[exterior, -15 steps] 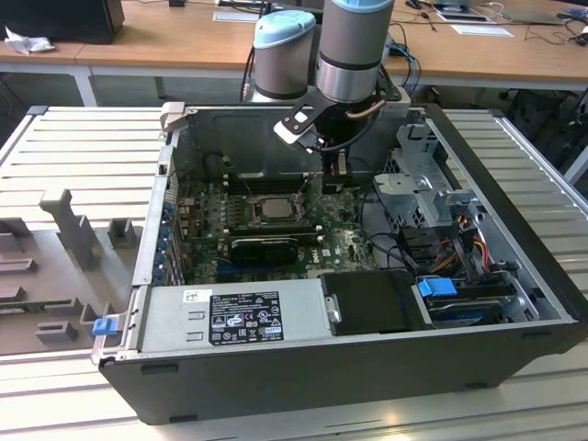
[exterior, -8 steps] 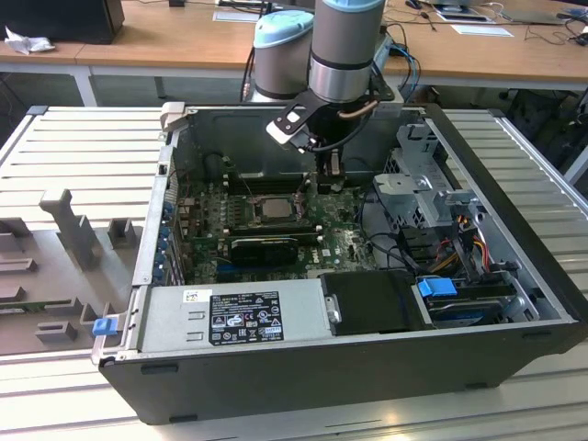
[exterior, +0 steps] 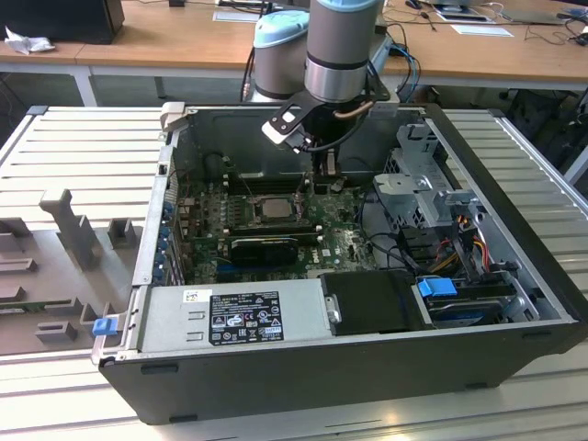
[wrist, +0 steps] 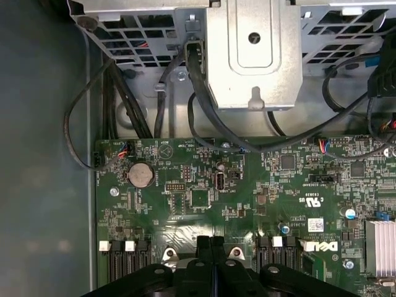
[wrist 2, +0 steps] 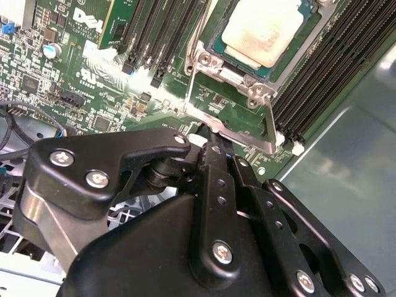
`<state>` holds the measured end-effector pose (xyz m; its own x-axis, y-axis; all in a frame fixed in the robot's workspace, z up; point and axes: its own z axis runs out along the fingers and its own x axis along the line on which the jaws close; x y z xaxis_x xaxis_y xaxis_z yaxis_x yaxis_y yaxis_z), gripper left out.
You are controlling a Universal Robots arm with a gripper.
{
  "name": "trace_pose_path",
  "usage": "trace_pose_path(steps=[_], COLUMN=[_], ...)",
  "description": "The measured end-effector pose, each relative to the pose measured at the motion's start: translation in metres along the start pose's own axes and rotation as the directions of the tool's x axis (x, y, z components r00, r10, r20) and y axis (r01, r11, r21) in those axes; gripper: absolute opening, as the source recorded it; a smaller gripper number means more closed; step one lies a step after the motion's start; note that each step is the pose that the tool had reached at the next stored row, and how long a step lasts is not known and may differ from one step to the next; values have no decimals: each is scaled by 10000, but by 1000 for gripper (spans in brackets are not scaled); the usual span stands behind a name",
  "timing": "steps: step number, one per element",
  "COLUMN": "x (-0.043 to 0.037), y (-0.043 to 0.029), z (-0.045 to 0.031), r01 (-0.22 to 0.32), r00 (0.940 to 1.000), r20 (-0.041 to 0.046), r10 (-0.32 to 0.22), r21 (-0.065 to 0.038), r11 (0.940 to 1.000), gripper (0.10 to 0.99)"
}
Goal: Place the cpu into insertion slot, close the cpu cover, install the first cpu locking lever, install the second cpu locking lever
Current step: 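Close the cpu cover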
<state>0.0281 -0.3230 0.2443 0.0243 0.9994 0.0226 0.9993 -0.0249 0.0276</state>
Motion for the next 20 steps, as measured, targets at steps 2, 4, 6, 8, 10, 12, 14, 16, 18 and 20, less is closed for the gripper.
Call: trace_pose_path(steps=[2, 4, 6, 8, 10, 12, 14, 16, 18, 20], x=[0, -1, -1, -2, -2, -2, -3, -3, -3, -4], y=[-13, -29, -45, -63, -84, -98, -110, -131, -141, -156], z=[0, -1, -1, -2, -2, -3, -3, -3, -4, -4], r01=[-1, 0, -1, 0, 1, 0, 0, 0, 1, 1], r00=[10000, 10000, 10000, 10000, 10000, 10000, 10000, 10000, 10000, 10000], r20=[0, -1, 0, 0, -1, -1, 0, -1, -1, -1], r10=[1, 0, 1, 0, -1, 0, 0, 0, -1, -1], r21=[-1, -2, -3, -5, -8, -9, -11, -16, -17, -21], r11=[10000, 10000, 10000, 10000, 10000, 10000, 10000, 10000, 10000, 10000], gripper=[106, 106, 106, 106, 106, 106, 106, 106, 106, 106])
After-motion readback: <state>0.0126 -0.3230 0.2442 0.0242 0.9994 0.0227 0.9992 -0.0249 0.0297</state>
